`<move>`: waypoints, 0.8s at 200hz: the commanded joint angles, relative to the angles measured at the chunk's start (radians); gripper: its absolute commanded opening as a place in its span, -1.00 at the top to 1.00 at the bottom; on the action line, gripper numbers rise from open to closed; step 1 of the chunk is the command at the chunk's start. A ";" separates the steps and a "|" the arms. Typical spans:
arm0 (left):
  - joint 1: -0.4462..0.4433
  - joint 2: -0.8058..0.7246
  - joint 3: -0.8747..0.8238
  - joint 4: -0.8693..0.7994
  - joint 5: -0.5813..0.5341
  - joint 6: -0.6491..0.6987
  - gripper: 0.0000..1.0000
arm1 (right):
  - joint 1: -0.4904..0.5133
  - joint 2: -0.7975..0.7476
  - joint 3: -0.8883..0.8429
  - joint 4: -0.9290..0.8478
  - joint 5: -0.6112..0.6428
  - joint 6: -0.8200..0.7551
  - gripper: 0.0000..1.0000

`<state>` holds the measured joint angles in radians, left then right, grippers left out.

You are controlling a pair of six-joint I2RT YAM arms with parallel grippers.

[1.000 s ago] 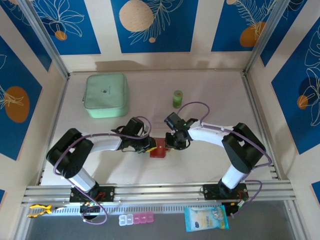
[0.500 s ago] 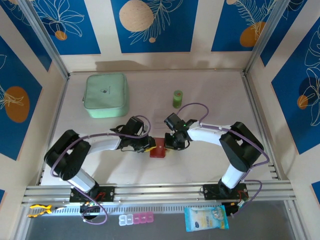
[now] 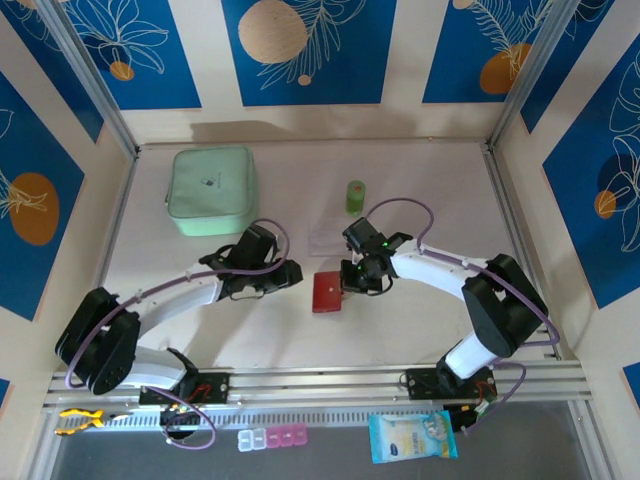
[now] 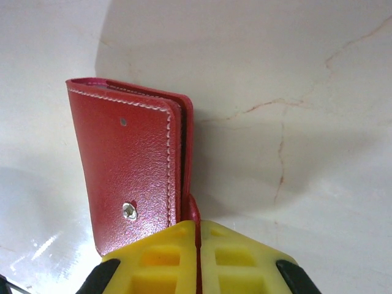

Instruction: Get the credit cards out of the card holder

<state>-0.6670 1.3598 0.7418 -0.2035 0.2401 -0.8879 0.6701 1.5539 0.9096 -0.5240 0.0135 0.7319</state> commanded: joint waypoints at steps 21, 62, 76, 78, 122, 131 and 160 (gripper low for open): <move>0.010 -0.050 -0.028 -0.023 -0.036 0.014 0.23 | 0.008 -0.038 0.067 -0.074 -0.043 -0.058 0.95; 0.013 -0.075 -0.043 -0.019 -0.038 0.009 0.22 | 0.023 -0.025 0.126 -0.109 -0.040 -0.078 0.96; 0.014 -0.076 -0.044 -0.018 -0.035 0.012 0.22 | 0.029 -0.017 0.147 -0.121 -0.041 -0.076 0.96; 0.014 -0.077 -0.044 -0.019 -0.035 0.012 0.22 | 0.029 -0.016 0.150 -0.124 -0.041 -0.075 0.96; 0.018 -0.074 -0.050 -0.014 -0.028 0.010 0.21 | 0.059 0.008 0.200 -0.136 -0.051 -0.064 0.96; 0.018 -0.073 -0.051 -0.011 -0.022 0.011 0.21 | 0.067 0.016 0.209 -0.136 -0.054 -0.063 0.96; 0.018 -0.067 -0.060 0.001 -0.009 0.006 0.21 | 0.090 0.045 0.242 -0.140 -0.065 -0.080 0.96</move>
<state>-0.6563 1.3003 0.6964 -0.2024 0.2161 -0.8841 0.7391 1.5715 1.1091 -0.6357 -0.0116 0.6762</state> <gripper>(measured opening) 0.397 0.081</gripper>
